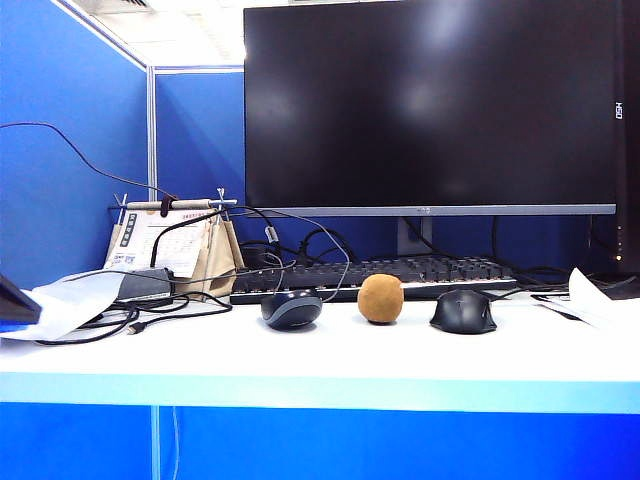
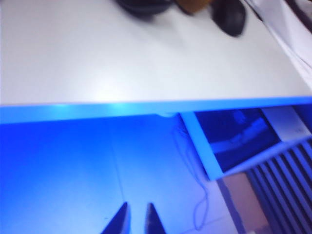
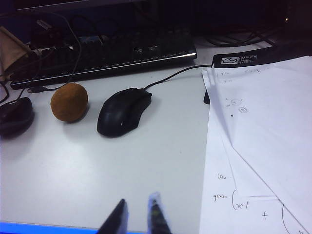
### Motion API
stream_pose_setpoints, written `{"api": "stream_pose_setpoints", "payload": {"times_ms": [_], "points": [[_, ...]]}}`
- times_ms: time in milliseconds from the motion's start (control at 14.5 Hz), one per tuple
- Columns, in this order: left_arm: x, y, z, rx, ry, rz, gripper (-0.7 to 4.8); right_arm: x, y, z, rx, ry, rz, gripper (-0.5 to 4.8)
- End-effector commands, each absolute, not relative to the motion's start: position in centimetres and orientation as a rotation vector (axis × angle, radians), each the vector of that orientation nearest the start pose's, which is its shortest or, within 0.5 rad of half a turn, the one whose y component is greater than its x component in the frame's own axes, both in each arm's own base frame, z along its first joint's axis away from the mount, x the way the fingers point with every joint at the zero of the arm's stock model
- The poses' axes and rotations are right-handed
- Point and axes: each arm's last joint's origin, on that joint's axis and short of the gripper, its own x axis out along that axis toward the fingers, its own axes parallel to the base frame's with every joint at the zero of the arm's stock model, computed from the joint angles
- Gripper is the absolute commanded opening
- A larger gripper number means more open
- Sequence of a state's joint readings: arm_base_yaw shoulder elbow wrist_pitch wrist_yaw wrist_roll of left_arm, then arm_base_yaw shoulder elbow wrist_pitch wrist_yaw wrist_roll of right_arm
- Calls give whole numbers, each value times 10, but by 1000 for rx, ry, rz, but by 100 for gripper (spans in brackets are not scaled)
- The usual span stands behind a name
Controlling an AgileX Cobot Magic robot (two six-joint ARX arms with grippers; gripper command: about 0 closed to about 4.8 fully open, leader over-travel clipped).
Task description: Pick up the kiwi and place it near the upside-down mouse.
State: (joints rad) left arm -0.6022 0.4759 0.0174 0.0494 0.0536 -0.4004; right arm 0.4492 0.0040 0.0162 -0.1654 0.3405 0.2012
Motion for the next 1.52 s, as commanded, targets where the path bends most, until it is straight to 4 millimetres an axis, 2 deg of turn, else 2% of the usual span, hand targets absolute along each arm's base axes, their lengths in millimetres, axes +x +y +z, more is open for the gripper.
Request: {"api": "stream_pose_setpoints", "payload": {"times_ms": [69,208,277,346,415,484,623,830,969,1176,1314,1522], "points": [[100,-71,139,-290,462,-590,53,89,34,152,168,152,162,67],[101,-71,141,-283,433,-555,53,89,34,153,165,142,132,67],[101,-76,153,-293,436,-707,53,90,33,160,189,76,97,67],[104,-80,195,-249,362,-811,53,90,34,168,223,3,160,67],[106,-80,209,-251,327,-774,53,90,35,170,230,-15,194,67],[115,-84,272,-141,249,-707,53,88,39,175,238,-47,355,67],[127,-95,299,-120,338,-787,53,88,40,174,236,-40,361,68],[140,-110,312,-95,387,-987,53,88,41,174,235,-35,405,100],[148,-116,308,-94,390,-986,53,88,41,174,251,-31,419,100],[150,-116,309,-80,364,-931,53,87,42,174,271,-23,441,100],[152,-114,308,-65,367,-826,53,87,42,174,273,-15,463,100],[153,-110,299,-23,445,-689,58,87,43,171,264,6,460,100]]}}
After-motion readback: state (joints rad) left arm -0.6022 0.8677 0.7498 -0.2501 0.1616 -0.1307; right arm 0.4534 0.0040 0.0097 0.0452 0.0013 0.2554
